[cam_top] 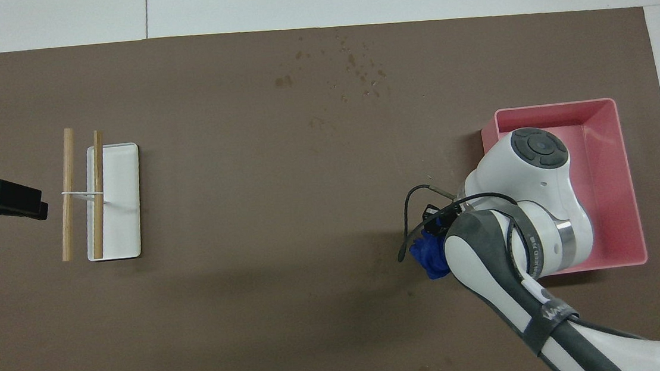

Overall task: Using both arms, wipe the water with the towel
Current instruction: 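Move the towel into the pink bin and open the right gripper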

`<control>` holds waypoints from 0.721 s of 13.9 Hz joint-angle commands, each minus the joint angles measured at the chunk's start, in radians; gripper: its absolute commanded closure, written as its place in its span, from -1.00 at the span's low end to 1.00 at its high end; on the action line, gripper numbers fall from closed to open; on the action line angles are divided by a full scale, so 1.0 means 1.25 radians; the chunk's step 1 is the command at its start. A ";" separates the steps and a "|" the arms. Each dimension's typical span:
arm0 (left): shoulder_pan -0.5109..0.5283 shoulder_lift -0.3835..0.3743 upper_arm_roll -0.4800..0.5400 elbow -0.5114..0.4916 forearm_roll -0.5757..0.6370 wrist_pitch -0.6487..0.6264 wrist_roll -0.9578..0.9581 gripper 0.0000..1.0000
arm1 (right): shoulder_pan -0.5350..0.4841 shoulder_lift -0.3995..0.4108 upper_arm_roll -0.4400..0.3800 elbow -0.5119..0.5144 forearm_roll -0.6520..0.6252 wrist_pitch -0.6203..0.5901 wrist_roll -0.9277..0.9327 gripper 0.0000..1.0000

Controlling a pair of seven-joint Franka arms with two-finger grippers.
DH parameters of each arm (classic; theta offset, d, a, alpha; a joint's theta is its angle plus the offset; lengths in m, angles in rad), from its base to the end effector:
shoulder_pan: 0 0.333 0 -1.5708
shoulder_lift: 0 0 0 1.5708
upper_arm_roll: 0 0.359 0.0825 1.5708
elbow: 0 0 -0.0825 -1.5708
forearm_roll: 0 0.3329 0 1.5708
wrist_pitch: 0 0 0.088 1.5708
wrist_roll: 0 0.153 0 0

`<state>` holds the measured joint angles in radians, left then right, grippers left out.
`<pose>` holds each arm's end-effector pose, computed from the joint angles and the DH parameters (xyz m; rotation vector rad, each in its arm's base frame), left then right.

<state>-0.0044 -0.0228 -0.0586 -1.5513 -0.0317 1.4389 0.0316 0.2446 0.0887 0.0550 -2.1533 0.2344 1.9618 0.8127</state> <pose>0.4761 -0.0356 0.6301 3.1059 -0.1512 -0.1402 0.4418 0.1624 0.3720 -2.9139 0.9542 0.5365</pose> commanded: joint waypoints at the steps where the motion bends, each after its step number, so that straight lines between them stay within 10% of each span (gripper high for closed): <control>1: 0.002 -0.023 -0.001 -0.024 0.009 -0.002 0.007 -1.00 | -0.010 -0.043 0.004 0.069 -0.001 -0.093 -0.007 1.00; 10: 0.003 -0.022 -0.001 -0.025 0.009 -0.002 0.007 -1.00 | -0.172 -0.103 -0.008 0.144 -0.035 -0.178 -0.219 1.00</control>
<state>-0.0044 -0.0231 -0.0585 -1.5519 -0.0317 1.4388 0.0316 0.0589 -0.0435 0.0358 -1.9858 0.2270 1.7584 0.6040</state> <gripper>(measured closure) 0.000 0.789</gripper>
